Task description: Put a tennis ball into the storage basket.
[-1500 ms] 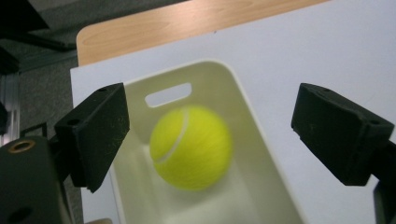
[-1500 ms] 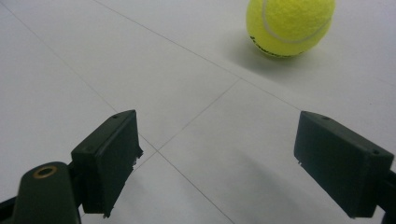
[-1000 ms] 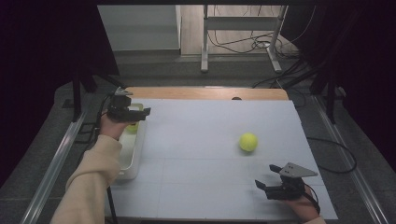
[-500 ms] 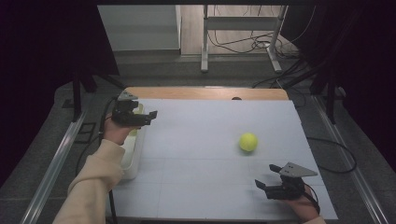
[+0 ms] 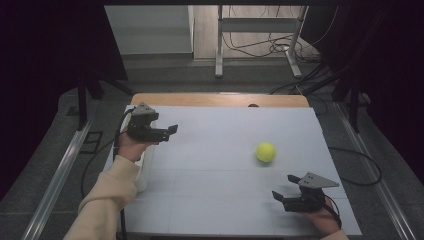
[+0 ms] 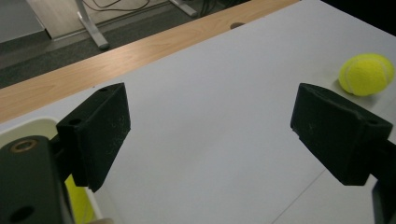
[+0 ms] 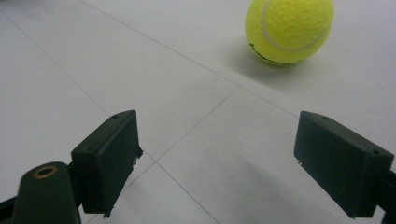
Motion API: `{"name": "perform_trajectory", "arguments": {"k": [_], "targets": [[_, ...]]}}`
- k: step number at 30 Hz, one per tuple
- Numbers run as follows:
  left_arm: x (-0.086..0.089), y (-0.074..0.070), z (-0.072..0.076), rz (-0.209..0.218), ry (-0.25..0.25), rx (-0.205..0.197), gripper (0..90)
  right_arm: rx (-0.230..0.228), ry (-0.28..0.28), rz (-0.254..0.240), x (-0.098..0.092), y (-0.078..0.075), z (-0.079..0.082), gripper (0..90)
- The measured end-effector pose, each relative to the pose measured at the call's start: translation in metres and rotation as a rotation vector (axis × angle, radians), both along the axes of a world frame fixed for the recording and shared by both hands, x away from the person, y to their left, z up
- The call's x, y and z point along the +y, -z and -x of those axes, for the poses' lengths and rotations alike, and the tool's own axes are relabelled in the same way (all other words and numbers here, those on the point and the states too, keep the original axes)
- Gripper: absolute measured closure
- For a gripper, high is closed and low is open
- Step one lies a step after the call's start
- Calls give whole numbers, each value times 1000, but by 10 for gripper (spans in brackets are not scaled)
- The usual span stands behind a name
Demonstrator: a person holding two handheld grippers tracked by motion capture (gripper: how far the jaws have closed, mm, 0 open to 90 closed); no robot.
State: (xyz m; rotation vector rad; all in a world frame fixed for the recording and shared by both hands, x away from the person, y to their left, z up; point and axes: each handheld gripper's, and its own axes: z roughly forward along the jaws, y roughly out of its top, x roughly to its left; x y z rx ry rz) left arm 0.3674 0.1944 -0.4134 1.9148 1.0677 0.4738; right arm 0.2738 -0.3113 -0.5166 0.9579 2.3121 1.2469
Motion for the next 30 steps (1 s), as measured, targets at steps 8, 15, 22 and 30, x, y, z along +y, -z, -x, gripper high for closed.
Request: {"name": "perform_trajectory", "arguments": {"k": [8,15,22,30], "targets": [[-12,0,7,25,31,-8,127,-3,-6,-3,0,0,1,148],[-22,-2,12,43,69,-28,129,-3,-8,-2,0,0,2,148],[-33,-2,13,55,111,-34,129,-4,0,-3,-1,-1,3,148],[-45,2,13,70,143,-23,130,-5,-2,-6,-1,-1,3,148]]}}
